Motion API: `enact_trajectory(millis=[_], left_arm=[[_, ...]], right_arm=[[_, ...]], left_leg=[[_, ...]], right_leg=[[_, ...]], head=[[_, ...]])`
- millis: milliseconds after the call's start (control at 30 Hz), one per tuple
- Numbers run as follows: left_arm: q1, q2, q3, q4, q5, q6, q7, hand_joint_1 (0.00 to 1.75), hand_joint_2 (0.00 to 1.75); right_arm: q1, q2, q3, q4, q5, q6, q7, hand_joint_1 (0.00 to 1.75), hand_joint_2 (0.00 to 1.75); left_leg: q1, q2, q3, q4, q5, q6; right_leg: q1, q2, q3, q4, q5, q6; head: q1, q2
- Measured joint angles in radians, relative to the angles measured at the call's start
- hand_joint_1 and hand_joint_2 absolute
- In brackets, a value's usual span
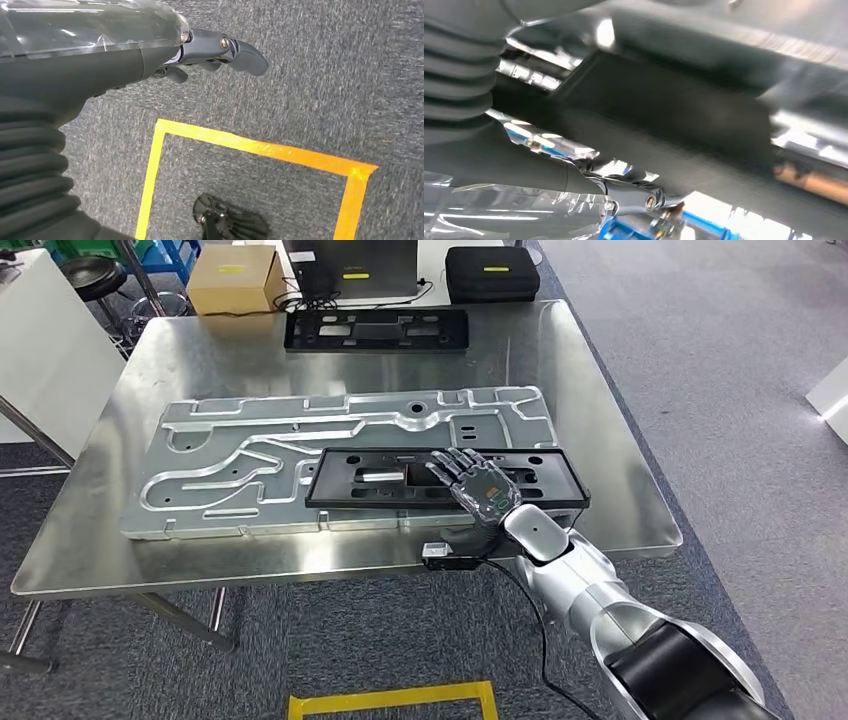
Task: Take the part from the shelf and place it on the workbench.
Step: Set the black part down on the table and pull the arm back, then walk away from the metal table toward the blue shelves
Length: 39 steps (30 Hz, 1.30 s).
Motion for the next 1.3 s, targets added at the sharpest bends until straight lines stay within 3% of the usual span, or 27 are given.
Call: enact_trajectory(millis=[100, 133, 167, 200, 267, 333, 433, 500, 600, 633, 667, 700, 767, 833, 900, 967, 1000, 1100, 1167, 1200, 1300], left_arm=[[0.001, 0.001, 0.0, 0.0, 0.002, 0.011, 0.007, 0.0, 0.0], [0.001, 0.001, 0.0, 0.0, 0.004, 0.015, 0.009, 0.0, 0.0], [0.002, 0.001, 0.0, 0.0, 0.006, 0.018, 0.011, 0.0, 0.0], [0.003, 0.001, 0.0, 0.0, 0.009, 0.022, 0.012, 0.0, 0.0], [0.003, 0.001, 0.0, 0.0, 0.016, 0.031, 0.014, 0.0, 0.0], [0.003, 0.001, 0.0, 0.0, 0.022, 0.037, 0.014, 0.0, 0.0], [0.009, -0.002, 0.002, 0.0, 0.028, 0.046, 0.016, 0.0, 0.0], [0.01, -0.003, 0.004, 0.0, 0.033, 0.05, 0.017, 0.0, 0.0], [0.01, -0.004, 0.006, 0.0, 0.043, 0.052, 0.019, 0.0, 0.0], [0.011, -0.006, 0.007, 0.0, 0.048, 0.052, 0.02, 0.0, 0.0], [0.012, -0.008, 0.009, 0.0, 0.052, 0.049, 0.019, 0.0, 0.0], [0.014, -0.011, 0.011, 0.0, 0.056, 0.047, 0.018, 0.0, 0.0], [0.017, -0.018, 0.015, 0.0, 0.062, 0.036, 0.013, 0.0, 0.0], [0.019, -0.027, 0.022, 0.0, 0.069, 0.021, 0.004, 0.0, 0.0], [0.021, -0.033, 0.028, 0.0, 0.074, 0.005, -0.007, 0.0, 0.0], [0.024, -0.036, 0.031, 0.0, 0.075, -0.002, -0.015, 0.0, 0.0], [0.025, -0.037, 0.031, 0.0, 0.074, -0.004, -0.016, 0.0, 0.0], [0.025, -0.039, 0.031, 0.0, 0.067, -0.009, -0.018, 0.0, 0.0], [0.026, -0.039, 0.031, 0.0, 0.062, -0.014, -0.02, 0.0, 0.0], [0.026, -0.039, 0.031, 0.0, 0.059, -0.017, -0.021, 0.0, 0.0], [0.023, -0.039, 0.031, 0.0, 0.057, -0.028, -0.028, 0.0, 0.0]], right_arm=[[0.015, 0.002, -0.01, -0.035, 0.03, -0.065, 0.014, 0.0, 0.0], [0.026, 0.003, -0.013, -0.056, 0.046, -0.076, 0.018, 0.0, 0.0], [0.04, 0.003, -0.017, -0.086, 0.062, -0.081, 0.021, 0.0, 0.0], [0.057, 0.002, -0.022, -0.127, 0.078, -0.083, 0.021, 0.0, 0.0], [0.095, 0.002, -0.038, -0.233, 0.095, -0.084, 0.01, 0.0, 0.0], [0.14, 0.0, -0.062, -0.359, 0.081, -0.086, -0.013, 0.0, 0.0], [0.223, -0.003, -0.12, -0.57, 0.018, -0.087, -0.079, 0.0, 0.0], [0.277, -0.004, -0.178, -0.706, -0.051, -0.088, -0.153, 0.0, 0.0], [0.365, -0.003, -0.302, -0.886, -0.21, -0.089, -0.302, 0.0, 0.0], [0.401, -0.003, -0.352, -0.938, -0.271, -0.09, -0.351, 0.0, 0.0], [0.439, -0.002, -0.408, -0.99, -0.331, -0.09, -0.392, 0.0, 0.0], [0.475, -0.003, -0.464, -1.036, -0.383, -0.09, -0.42, 0.0, 0.0], [0.535, -0.006, -0.578, -1.122, -0.464, -0.09, -0.445, 0.0, 0.0], [0.588, -0.01, -0.682, -1.19, -0.515, -0.09, -0.451, 0.0, 0.0], [0.648, -0.016, -0.783, -1.242, -0.554, -0.09, -0.453, 0.0, 0.0], [0.71, -0.021, -0.872, -1.272, -0.582, -0.09, -0.454, 0.0, 0.0], [0.737, -0.023, -0.91, -1.28, -0.591, -0.09, -0.454, 0.0, 0.0], [0.816, -0.026, -1.003, -1.284, -0.603, -0.09, -0.454, 0.0, 0.0], [0.861, -0.026, -1.045, -1.279, -0.601, -0.09, -0.455, 0.0, 0.0], [0.878, -0.026, -1.062, -1.274, -0.596, -0.09, -0.455, 0.0, 0.0], [0.918, -0.018, -1.105, -1.245, -0.574, -0.09, -0.454, 0.0, 0.0]], left_leg=[[0.002, 0.0, -0.083, 0.183, -0.087, -0.007], [0.002, 0.0, -0.101, 0.22, -0.095, -0.009], [0.003, 0.001, -0.102, 0.22, -0.084, -0.011], [0.004, 0.001, -0.085, 0.183, -0.055, -0.011], [0.004, 0.001, -0.021, 0.054, 0.005, -0.01], [0.002, -0.001, 0.015, -0.021, 0.025, -0.001], [0.0, -0.003, 0.016, -0.031, 0.023, 0.017], [0.002, -0.003, 0.017, -0.034, 0.025, 0.03], [0.002, -0.003, 0.017, -0.036, 0.024, 0.04], [0.002, -0.004, 0.018, -0.036, 0.023, 0.041], [0.001, -0.006, 0.019, -0.036, 0.022, 0.042], [0.0, -0.008, 0.02, -0.036, 0.021, 0.043], [-0.002, -0.01, 0.023, -0.036, 0.02, 0.043], [-0.005, -0.009, 0.025, -0.035, 0.017, 0.038], [-0.005, -0.009, 0.027, -0.038, 0.015, 0.029], [-0.006, -0.006, 0.029, -0.034, 0.006, 0.019], [-0.007, -0.004, 0.023, -0.013, -0.013, 0.016], [-0.006, -0.002, -0.036, 0.149, -0.12, 0.006], [-0.005, -0.002, -0.058, 0.223, -0.149, 0.0], [-0.004, -0.002, -0.043, 0.205, -0.135, -0.001], [-0.003, -0.003, 0.064, 0.017, -0.059, 0.003]], right_leg=[[0.001, -0.001, 0.003, -0.003, 0.0, -0.009], [0.001, -0.001, 0.004, -0.001, -0.001, -0.009], [0.001, 0.0, 0.004, 0.001, -0.003, -0.009], [0.001, 0.0, 0.005, 0.005, -0.006, -0.007], [0.002, 0.001, 0.006, 0.015, -0.016, 0.0], [0.006, 0.001, 0.002, 0.026, -0.024, 0.009], [0.007, 0.0, -0.001, 0.03, -0.028, 0.022], [0.004, 0.0, -0.017, 0.068, -0.057, 0.033], [0.001, 0.0, -0.104, 0.247, -0.145, 0.044], [0.0, 0.0, -0.13, 0.297, -0.159, 0.046], [0.0, 0.0, -0.14, 0.313, -0.154, 0.045], [0.001, 0.0, -0.128, 0.284, -0.128, 0.042], [0.006, -0.002, -0.062, 0.145, -0.059, 0.027], [0.014, -0.007, -0.012, 0.04, -0.024, 0.013], [0.02, -0.009, -0.002, 0.02, -0.02, 0.009], [0.012, -0.01, 0.005, 0.006, -0.013, 0.005], [0.008, -0.01, 0.009, -0.001, -0.008, 0.001], [0.005, -0.013, 0.011, -0.007, -0.002, -0.005], [0.004, -0.013, 0.004, -0.002, -0.002, -0.004], [0.003, -0.013, 0.001, 0.003, -0.002, -0.004], [0.002, -0.01, -0.01, 0.019, -0.003, 0.005]], head=[[0.0, 0.0], [0.0, 0.0], [0.0, 0.0], [0.0, 0.0], [0.0, 0.0], [0.0, 0.0], [0.0, 0.0], [0.0, 0.0], [0.0, 0.0], [0.0, 0.0], [0.0, 0.0], [0.0, 0.0], [0.0, 0.0], [0.0, 0.0], [0.0, 0.0], [0.0, 0.0], [0.0, 0.0], [0.0, 0.0], [0.0, 0.0], [0.0, 0.0], [0.0, 0.0]])
